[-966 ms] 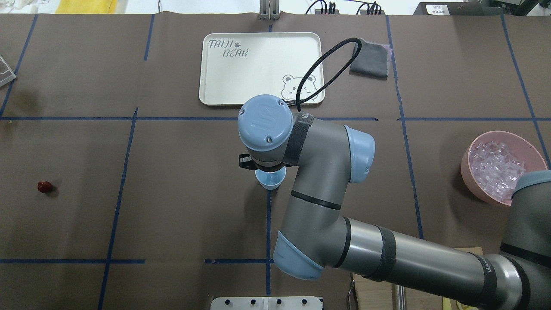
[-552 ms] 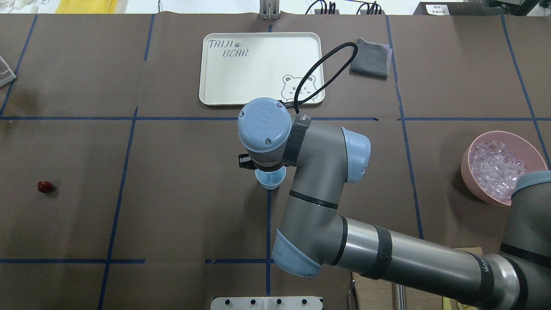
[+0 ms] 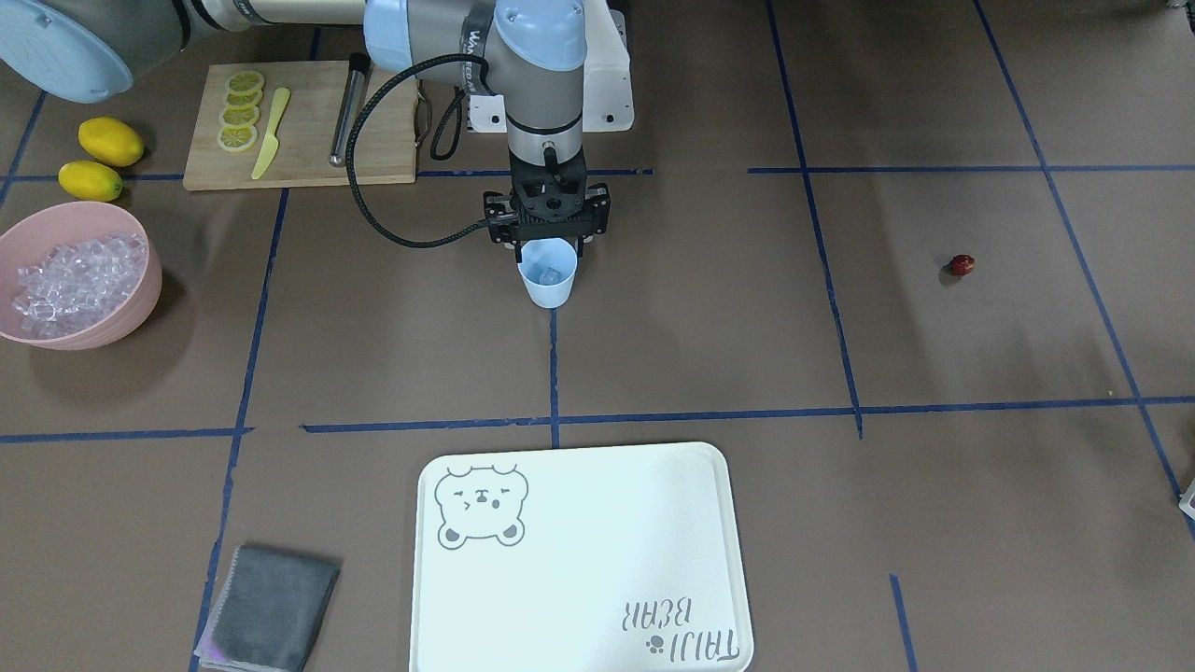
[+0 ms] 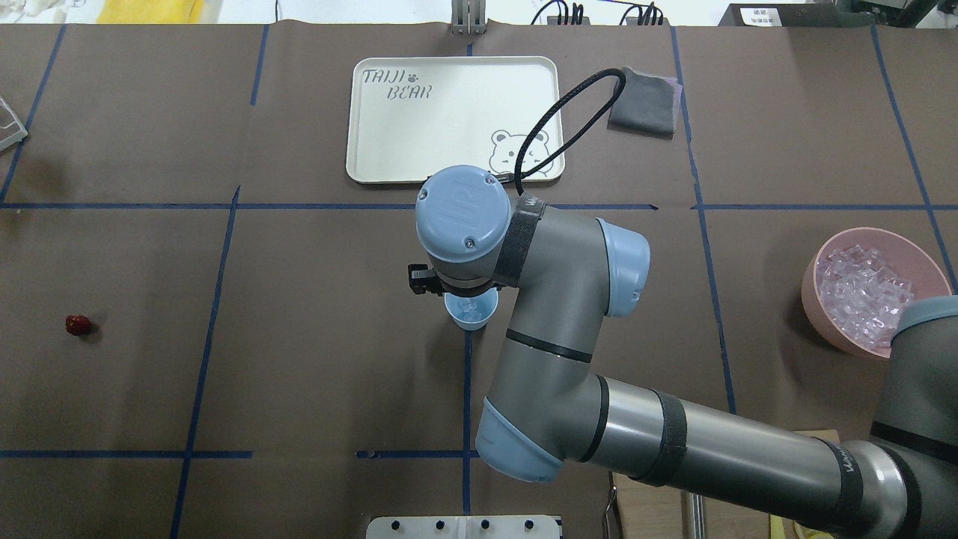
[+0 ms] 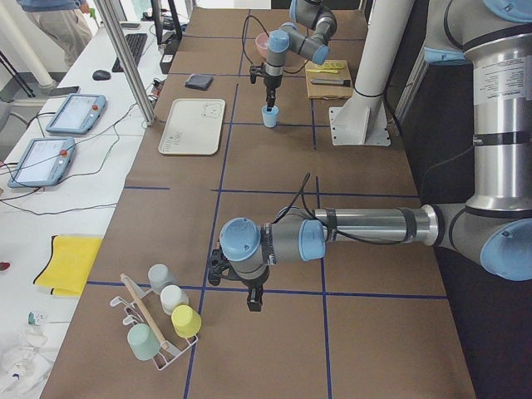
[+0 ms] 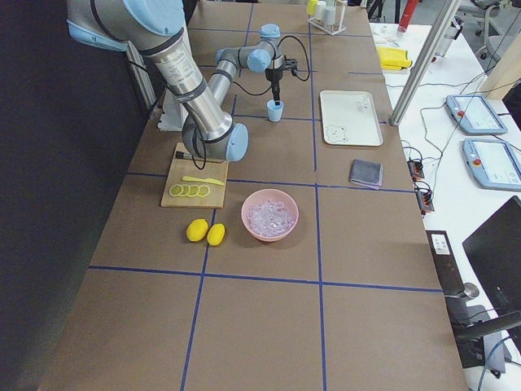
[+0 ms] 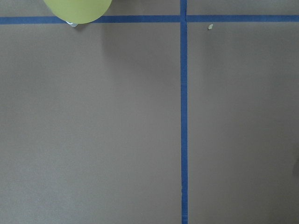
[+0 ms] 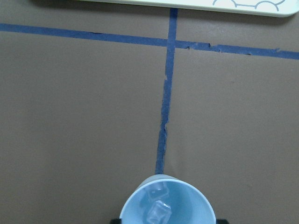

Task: Put ice and strawberries in cup
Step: 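Open the right gripper to drop the ice cube into the cup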

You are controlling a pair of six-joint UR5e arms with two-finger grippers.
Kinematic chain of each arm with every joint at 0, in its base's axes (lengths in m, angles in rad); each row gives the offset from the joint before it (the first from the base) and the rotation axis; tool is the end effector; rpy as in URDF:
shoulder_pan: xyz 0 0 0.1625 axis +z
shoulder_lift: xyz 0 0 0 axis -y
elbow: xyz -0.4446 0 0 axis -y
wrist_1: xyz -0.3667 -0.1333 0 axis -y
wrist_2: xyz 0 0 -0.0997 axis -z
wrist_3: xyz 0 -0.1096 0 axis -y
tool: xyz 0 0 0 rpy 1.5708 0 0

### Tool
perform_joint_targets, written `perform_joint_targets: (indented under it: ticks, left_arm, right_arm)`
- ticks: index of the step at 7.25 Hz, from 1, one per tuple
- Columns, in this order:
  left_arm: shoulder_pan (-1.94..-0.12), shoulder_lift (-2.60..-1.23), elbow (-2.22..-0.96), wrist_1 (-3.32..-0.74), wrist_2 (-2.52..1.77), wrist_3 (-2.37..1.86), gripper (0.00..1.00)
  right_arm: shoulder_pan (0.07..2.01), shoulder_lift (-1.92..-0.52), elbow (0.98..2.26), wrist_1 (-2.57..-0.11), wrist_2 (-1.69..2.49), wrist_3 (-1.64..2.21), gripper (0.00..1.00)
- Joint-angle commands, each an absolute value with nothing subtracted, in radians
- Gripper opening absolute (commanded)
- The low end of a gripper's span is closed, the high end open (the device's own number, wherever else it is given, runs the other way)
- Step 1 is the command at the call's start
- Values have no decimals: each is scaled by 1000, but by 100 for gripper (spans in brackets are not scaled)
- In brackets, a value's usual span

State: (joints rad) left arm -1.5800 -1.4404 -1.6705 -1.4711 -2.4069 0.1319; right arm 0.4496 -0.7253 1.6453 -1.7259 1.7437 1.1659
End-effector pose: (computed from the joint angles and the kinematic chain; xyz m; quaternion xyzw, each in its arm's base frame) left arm -0.0556 -0.3975 0.7004 -0.0308 0.4083 0.0295 0.9118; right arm -0.5821 -0.4080 0.1745 0.0812 -0.3716 -0.0116 0.9248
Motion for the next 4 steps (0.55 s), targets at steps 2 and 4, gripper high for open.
perform_joint_targets:
  ticks: [2, 4]
  left_arm:
    - [-1578, -1440, -1671, -1471, -2407, 132, 100]
    - [-1577, -1440, -1671, -1471, -2407, 132, 100]
  right_arm:
    - [582, -748, 1675, -1730, 1877, 1108, 100]
    - [661, -866, 1774, -1730, 1939, 956, 100]
